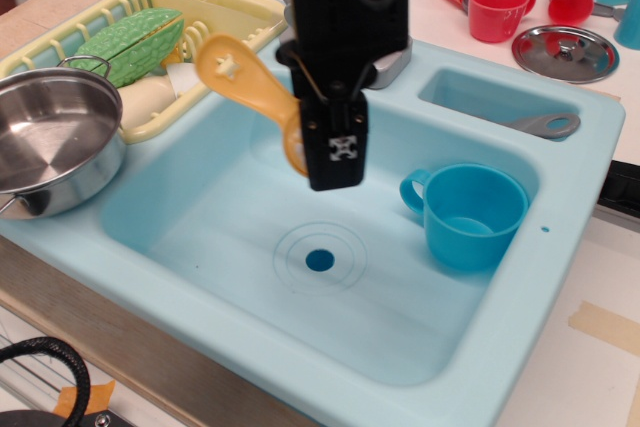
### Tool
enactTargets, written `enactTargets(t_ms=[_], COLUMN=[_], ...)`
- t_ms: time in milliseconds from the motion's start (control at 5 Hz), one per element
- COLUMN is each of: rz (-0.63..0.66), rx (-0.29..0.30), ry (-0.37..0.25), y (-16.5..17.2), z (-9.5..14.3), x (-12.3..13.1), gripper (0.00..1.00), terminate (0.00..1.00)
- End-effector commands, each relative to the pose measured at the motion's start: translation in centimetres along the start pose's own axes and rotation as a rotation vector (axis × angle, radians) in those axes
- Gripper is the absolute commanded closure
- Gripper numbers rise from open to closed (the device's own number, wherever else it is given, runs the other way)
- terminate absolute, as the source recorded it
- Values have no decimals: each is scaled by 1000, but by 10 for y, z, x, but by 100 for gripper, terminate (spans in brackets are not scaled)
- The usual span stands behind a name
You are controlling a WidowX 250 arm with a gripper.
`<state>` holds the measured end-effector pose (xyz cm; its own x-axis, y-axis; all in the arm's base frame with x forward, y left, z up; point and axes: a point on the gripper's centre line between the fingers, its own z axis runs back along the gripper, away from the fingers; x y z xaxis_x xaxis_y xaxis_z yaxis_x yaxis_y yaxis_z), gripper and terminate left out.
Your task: Put brush into pot or pan
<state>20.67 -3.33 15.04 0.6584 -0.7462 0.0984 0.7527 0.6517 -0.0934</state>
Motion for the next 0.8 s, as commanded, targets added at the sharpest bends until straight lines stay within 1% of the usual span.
enactTargets(t_ms=[0,200,400,600], rz=[101,153,178,197], rx=[102,103,118,133], ry=[-74,-79,-94,-131], y=[10,22,31,46], z=[17,23,24,25], x=[-37,-58,-76,-98], gripper=[100,100,100,100], terminate=[0,0,0,0])
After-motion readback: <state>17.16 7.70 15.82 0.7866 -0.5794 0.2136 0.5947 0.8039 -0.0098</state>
